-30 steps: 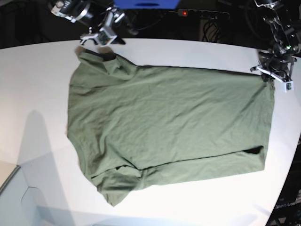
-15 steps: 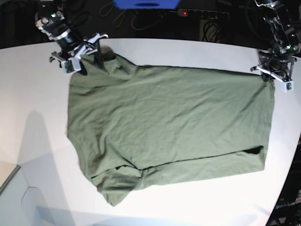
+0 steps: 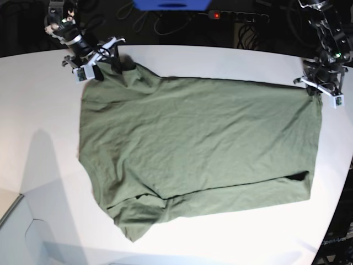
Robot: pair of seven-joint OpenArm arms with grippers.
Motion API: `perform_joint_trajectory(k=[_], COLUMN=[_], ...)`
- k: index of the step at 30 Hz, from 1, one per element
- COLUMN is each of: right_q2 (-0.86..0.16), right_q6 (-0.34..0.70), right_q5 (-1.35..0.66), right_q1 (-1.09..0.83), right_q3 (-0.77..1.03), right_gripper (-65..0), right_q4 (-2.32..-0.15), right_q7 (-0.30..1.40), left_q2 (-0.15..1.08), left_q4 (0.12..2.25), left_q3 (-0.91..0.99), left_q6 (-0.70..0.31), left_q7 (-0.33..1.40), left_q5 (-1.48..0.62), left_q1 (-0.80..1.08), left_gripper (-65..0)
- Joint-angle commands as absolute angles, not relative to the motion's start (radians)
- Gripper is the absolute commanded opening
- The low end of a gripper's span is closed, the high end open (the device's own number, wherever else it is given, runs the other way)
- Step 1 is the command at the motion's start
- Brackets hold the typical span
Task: Layout the t-shirt on the table in an organized manner, then fold the t-shirt properly
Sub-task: 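Adjust the right gripper's grip on the shirt shoulder corner, then lift the t-shirt by its shoulders with both grippers and swing it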
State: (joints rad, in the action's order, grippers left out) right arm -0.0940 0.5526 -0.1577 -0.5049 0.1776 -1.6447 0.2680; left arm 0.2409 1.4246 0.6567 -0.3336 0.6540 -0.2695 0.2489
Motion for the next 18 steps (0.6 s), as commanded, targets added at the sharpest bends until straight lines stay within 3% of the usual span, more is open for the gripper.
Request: perform_joint_trajectory(k=[1, 4, 6, 8, 18], right_q2=[-0.099, -0.099, -0.099, -0.101, -0.099], right_q6=[0.552, 0.552, 0.552, 0.552, 0.552], right_q5=[-0.142, -0.142, -0.142, -0.142, -0.145], right_q1=[-0.515, -0.515, -0.513, -0.515, -0.41], right_q3=[0.179, 0.182, 0.188, 0.188, 0.245], right_gripper=[-37.7, -53.5, -65.0, -65.0, -65.0], right_q4=[-1.641, -1.644, -1.652, -1.689, -2.0], right_q7=[0.305, 0.305, 0.305, 0.305, 0.311], left_q2=[0.254, 0.252, 0.252, 0.252, 0.249], left_q4=[1.432, 1.432, 1.432, 1.434, 1.629], left_q3=[0.661, 0.661, 0.661, 0.659, 0.642], left_q6=[-0.328, -0.328, -0.328, -0.326, -0.326], left_q7=[0.659, 0.659, 0.659, 0.661, 0.693], left_q5=[-0.263, -0.263, -0.263, -0.263, -0.263], left_q1=[0.248, 0.248, 0.246, 0.236, 0.11], left_gripper=[-50.1, -50.7, -57.4, -65.0, -65.0])
